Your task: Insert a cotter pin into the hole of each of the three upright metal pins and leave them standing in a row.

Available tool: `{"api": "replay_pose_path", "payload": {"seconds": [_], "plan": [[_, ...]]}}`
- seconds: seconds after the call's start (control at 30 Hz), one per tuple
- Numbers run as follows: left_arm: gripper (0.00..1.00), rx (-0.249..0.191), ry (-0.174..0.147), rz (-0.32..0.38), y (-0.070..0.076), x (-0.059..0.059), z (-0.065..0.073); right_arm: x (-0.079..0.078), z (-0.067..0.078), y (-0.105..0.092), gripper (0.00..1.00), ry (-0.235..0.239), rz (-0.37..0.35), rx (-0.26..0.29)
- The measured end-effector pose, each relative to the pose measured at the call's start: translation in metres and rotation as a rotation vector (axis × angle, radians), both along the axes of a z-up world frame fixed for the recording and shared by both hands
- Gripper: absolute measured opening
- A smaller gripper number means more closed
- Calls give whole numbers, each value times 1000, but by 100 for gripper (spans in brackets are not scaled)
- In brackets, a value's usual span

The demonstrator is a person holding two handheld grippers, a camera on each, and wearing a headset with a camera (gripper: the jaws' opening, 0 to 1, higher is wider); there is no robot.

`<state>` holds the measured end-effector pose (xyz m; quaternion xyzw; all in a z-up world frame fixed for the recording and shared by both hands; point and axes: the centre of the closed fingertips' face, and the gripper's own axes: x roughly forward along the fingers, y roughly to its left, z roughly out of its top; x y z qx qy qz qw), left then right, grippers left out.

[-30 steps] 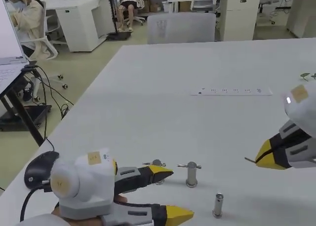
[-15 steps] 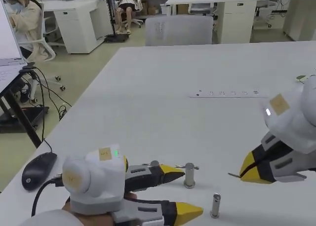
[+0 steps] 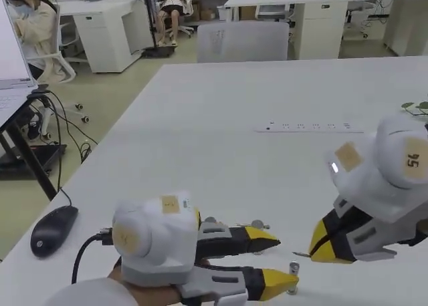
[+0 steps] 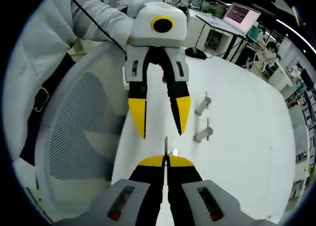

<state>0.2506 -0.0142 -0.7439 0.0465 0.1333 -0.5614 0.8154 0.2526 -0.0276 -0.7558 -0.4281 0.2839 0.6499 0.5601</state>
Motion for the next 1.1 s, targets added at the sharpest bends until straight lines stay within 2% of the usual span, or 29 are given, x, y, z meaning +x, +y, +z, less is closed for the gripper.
{"api": "replay_pose_path", "payload": {"seconds": [0.2, 0.33, 0.43, 0.53, 0.77, 1.1], "plan": [[22, -5, -4, -14, -7, -1, 1, -4, -3, 2, 1, 6, 13, -21], [15, 5, -6, -21, -10, -2, 0, -7, -5, 3, 1, 11, 23, -33], [12, 4, 12, -19, -11, -3, -1, -7, -6, 3, 1, 8, 30, -38], [8, 16, 7, -17, -10, -2, -3, -8, -5, 4, 1, 5, 37, -43], [6, 16, 30, -17, -12, -2, -4, -9, -6, 4, 1, 0, 54, -62], [1, 27, 33, -16, -12, -4, -6, -13, -7, 5, 1, -9, 74, -82]]}}
